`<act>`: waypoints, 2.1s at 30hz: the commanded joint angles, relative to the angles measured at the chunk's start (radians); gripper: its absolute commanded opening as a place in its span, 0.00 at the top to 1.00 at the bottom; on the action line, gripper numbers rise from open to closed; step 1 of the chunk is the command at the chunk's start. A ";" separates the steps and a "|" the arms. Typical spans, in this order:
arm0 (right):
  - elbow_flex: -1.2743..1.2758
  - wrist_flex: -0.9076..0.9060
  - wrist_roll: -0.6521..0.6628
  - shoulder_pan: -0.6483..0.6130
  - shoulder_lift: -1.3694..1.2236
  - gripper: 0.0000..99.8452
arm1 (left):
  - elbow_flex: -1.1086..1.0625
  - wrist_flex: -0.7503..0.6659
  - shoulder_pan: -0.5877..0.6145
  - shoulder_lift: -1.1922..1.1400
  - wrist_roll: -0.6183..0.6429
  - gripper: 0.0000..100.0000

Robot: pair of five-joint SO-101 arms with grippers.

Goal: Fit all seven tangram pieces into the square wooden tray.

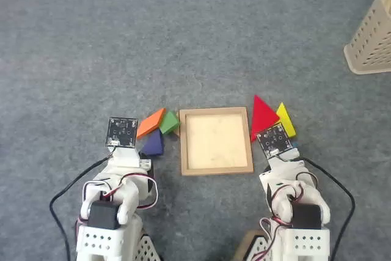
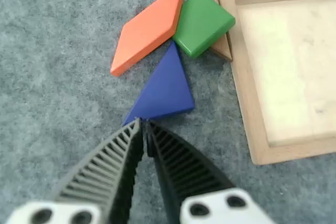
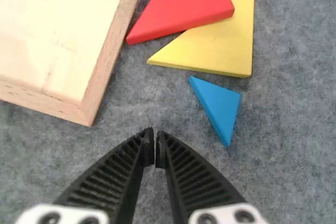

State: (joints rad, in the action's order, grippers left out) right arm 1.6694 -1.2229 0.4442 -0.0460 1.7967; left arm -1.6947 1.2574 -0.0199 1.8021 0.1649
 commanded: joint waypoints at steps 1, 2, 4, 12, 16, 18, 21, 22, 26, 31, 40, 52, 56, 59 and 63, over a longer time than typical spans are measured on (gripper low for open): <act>0.015 -0.016 0.015 0.007 0.008 0.99 | 0.008 0.005 0.003 0.015 -0.003 0.99; 0.015 -0.016 0.015 0.007 0.008 0.99 | 0.008 0.005 0.003 0.015 -0.003 0.99; 0.015 -0.016 0.015 0.007 0.008 0.99 | 0.008 0.005 0.003 0.015 -0.003 0.99; 0.015 -0.016 0.015 0.007 0.008 0.99 | 0.008 0.005 0.003 0.015 -0.003 0.99; 0.015 -0.016 0.015 0.007 0.008 0.99 | 0.008 0.005 0.003 0.015 -0.003 0.99; 0.015 -0.016 0.015 0.007 0.008 0.99 | 0.008 0.005 0.003 0.015 -0.003 0.99; 0.015 -0.016 0.015 0.007 0.008 0.99 | 0.008 0.005 0.003 0.015 -0.003 0.99; 0.015 -0.016 0.015 0.007 0.008 0.99 | 0.008 0.005 0.003 0.015 -0.003 0.99; 0.015 -0.016 0.015 0.007 0.008 0.99 | 0.008 0.005 0.003 0.015 -0.003 0.99; 0.015 -0.016 0.015 0.007 0.008 0.99 | 0.008 0.005 0.003 0.015 -0.003 0.99; 0.015 -0.021 0.015 0.002 0.008 0.99 | 0.008 0.005 0.003 0.015 -0.003 0.99; 0.015 0.031 0.018 0.024 0.015 0.99 | 0.008 0.005 0.003 0.015 -0.003 0.99; -0.005 0.137 0.018 0.128 0.015 0.99 | 0.008 0.005 0.003 0.015 -0.003 0.99; -0.097 0.176 0.017 0.226 0.004 0.99 | 0.008 0.005 0.003 0.015 -0.003 0.99; -0.262 0.107 0.017 0.259 0.001 0.99 | 0.008 0.005 0.003 0.015 -0.003 0.99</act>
State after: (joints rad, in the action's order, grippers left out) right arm 1.5558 -1.0925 0.4442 0.1841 1.7952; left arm -1.6947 1.2574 -0.0199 1.8021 0.1649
